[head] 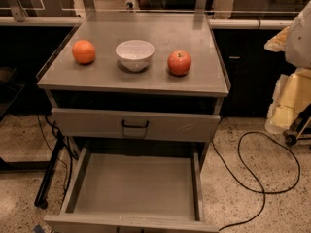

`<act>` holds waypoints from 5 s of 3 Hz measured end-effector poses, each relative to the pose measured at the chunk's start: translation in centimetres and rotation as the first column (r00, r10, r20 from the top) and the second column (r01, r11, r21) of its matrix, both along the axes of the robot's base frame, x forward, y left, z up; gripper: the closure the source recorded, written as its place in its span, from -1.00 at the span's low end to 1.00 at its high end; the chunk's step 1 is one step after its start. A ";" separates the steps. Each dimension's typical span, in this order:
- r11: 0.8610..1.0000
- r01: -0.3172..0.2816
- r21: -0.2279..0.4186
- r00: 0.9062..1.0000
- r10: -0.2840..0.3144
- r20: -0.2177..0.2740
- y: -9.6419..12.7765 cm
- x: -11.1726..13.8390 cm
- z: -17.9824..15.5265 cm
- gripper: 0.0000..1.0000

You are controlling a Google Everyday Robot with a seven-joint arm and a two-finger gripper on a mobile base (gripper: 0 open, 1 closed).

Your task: Close middle drawer

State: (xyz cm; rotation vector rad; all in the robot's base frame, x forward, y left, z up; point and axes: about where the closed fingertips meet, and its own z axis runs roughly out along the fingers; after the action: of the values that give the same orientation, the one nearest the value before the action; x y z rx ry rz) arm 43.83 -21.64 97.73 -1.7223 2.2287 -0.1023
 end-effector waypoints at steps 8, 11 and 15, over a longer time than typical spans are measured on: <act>0.998 0.062 -0.032 0.995 -0.065 -0.077 0.5 -1.9 -7.2 1.00; 0.995 0.088 -0.044 0.969 -0.096 -0.229 1.1 -5.1 -15.8 1.00; 0.972 0.234 -0.019 0.902 -0.225 -0.369 1.5 -8.6 -28.5 1.00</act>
Offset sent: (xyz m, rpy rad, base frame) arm 0.0000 0.0000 0.0000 0.0000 0.0000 0.0000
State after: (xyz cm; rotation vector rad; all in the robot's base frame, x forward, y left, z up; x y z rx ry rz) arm 35.18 -20.12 69.23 -1.5600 2.6866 0.2165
